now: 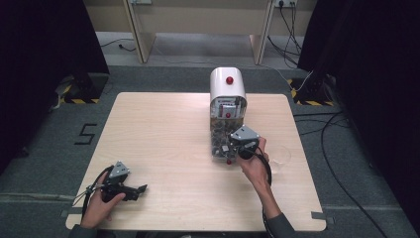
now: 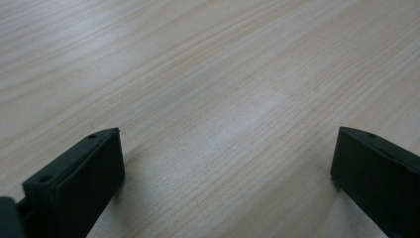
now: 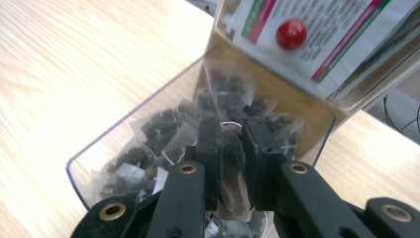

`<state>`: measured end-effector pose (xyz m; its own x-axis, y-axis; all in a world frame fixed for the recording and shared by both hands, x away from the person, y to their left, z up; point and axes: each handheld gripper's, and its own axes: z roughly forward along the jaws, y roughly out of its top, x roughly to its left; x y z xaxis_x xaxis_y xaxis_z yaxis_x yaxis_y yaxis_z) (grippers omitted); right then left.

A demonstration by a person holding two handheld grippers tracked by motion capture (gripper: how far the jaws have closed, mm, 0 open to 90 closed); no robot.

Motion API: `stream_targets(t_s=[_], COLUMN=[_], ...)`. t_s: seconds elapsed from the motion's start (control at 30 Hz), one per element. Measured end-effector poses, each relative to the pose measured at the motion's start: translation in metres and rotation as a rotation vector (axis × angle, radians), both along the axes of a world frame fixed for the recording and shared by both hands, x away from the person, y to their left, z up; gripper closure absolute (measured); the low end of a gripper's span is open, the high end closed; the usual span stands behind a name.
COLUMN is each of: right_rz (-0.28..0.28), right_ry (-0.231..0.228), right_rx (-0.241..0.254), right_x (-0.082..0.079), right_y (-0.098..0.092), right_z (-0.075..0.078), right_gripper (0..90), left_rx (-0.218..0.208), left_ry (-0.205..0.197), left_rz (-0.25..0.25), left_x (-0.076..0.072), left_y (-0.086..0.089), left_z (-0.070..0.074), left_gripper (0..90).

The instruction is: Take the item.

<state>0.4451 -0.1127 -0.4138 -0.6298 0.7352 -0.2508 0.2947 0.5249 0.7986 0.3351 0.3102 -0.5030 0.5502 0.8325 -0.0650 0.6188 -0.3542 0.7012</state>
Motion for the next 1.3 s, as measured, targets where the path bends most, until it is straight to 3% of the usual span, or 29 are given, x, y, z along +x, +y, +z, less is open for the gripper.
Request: stream_targets(t_s=[0.53,0.77,1.1,1.3], right_rz=[0.009,0.01,-0.011,-0.03], right_ry=[-0.091,-0.123,-0.114,-0.133], right_rx=[0.116,0.139,0.17,0.185], right_x=[-0.013,-0.022,-0.029,-0.031], right_y=[-0.019,-0.032,-0.051,-0.066], right_z=[0.034,0.048,0.054,0.061], right_gripper=[79.7,79.8,79.8,79.8], left_rx=[0.0,0.0,0.0,0.0], left_ry=[0.0,0.0,0.0,0.0], left_rz=[0.0,0.0,0.0,0.0], left_x=[0.0,0.0,0.0,0.0], left_y=[0.0,0.0,0.0,0.0], left_z=[0.0,0.0,0.0,0.0], left_gripper=[0.0,0.0,0.0,0.0])
